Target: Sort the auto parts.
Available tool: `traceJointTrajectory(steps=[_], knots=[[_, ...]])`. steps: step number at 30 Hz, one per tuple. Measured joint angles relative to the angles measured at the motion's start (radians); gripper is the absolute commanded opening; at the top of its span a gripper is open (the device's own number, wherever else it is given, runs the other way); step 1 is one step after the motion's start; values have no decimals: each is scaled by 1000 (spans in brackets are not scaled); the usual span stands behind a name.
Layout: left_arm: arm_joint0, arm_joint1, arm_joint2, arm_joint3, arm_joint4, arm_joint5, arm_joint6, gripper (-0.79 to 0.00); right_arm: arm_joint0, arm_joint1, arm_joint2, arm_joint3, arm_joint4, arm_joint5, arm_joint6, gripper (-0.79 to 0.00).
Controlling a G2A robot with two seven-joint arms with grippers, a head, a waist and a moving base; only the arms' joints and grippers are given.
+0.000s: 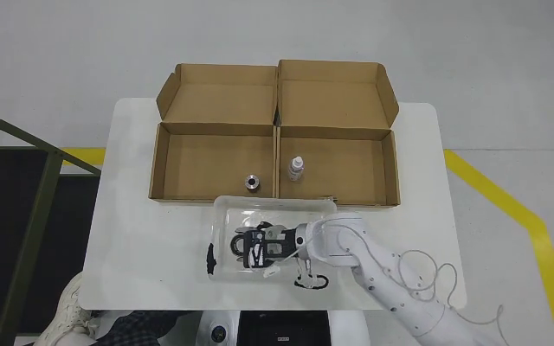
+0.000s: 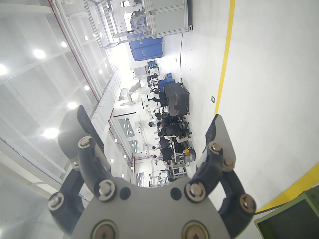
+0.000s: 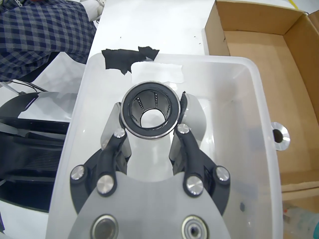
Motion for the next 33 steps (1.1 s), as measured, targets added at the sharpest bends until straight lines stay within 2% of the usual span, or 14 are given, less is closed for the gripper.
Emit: traceJointTrajectory(steps=[18, 33], knots=[[0, 0, 0, 0, 0, 0, 0, 0, -76, 45, 186, -106, 52, -91, -304, -785], [0, 0, 0, 0, 0, 0, 0, 0, -117, 66, 323, -167, 24, -43, -500, -785]])
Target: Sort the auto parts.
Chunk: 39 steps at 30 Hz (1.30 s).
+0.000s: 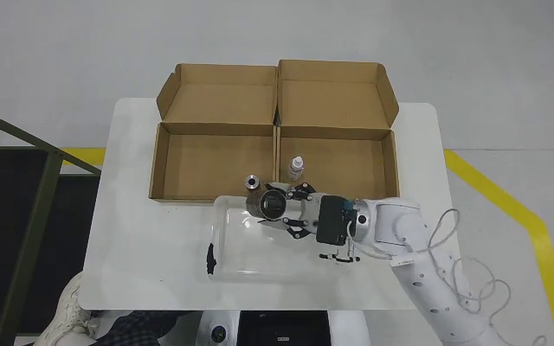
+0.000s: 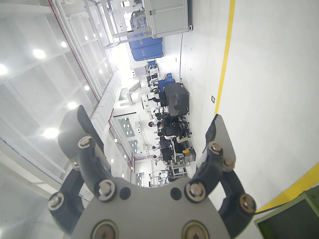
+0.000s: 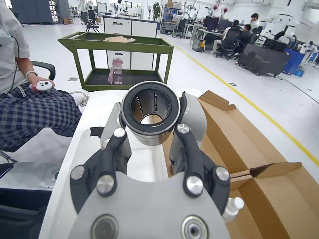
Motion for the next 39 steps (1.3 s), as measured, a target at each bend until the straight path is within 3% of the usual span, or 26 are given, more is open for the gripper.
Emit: traceJointTrajectory(steps=[18, 30, 39], knots=[[0, 0, 0, 0, 0, 0, 0, 0, -50, 15, 114, -82, -21, 84, -141, -785], [0, 0, 0, 0, 0, 0, 0, 0, -32, 13, 115, -49, 9, 99, -233, -785], [0, 0, 0, 0, 0, 0, 0, 0, -8, 11, 93, -30, 6, 116, -210, -785]])
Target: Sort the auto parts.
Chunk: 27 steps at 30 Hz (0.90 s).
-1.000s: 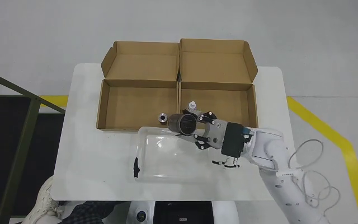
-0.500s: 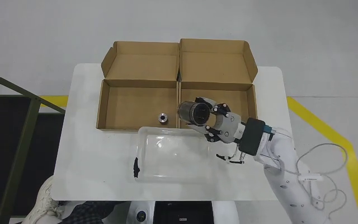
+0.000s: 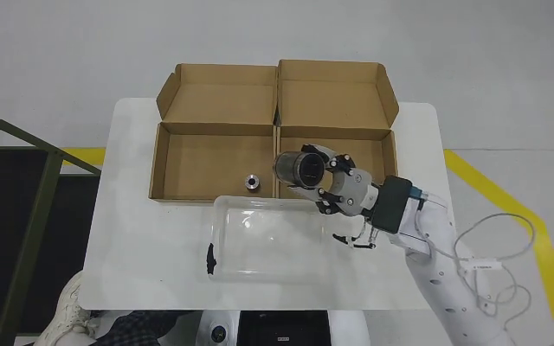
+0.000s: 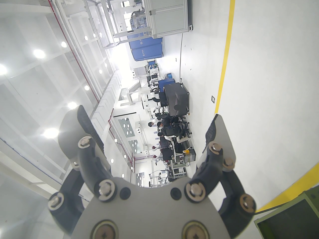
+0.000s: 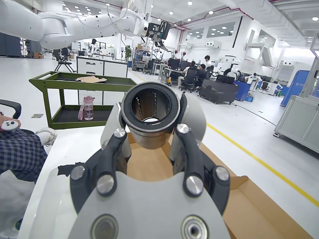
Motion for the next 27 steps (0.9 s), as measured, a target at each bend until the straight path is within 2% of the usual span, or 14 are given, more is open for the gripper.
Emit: traceJointTrajectory(steps=[8, 14, 27], knots=[[0, 0, 0, 0, 0, 0, 0, 0, 52, -10, -65, 36, 2, 31, 83, -785], [0, 0, 0, 0, 0, 0, 0, 0, 130, -28, -140, 102, 72, 58, 179, -785], [0, 0, 0, 0, 0, 0, 0, 0, 303, -81, -282, 260, 220, 202, 399, -785]])
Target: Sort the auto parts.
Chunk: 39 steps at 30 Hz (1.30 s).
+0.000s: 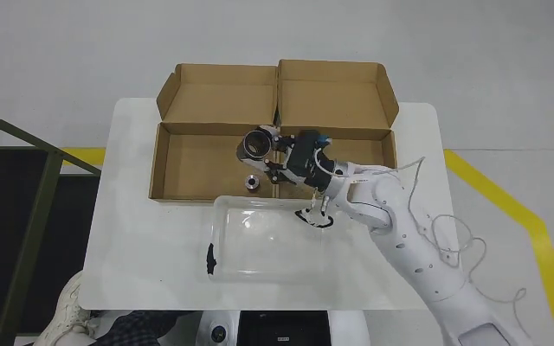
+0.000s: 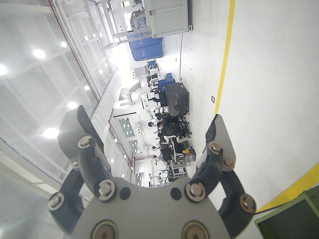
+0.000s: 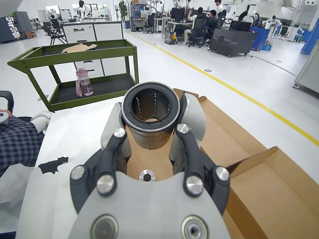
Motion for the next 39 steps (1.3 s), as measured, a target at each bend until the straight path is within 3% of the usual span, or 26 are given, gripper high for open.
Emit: traceJointTrajectory(steps=[15, 27, 39], knots=[[0, 0, 0, 0, 0, 0, 0, 0, 153, -82, -178, 230, -21, 228, 178, -785], [0, 0, 0, 0, 0, 0, 0, 0, 189, -132, -258, 315, -72, 332, 295, -785], [0, 0, 0, 0, 0, 0, 0, 0, 213, -170, -286, 382, -90, 373, 377, -785]])
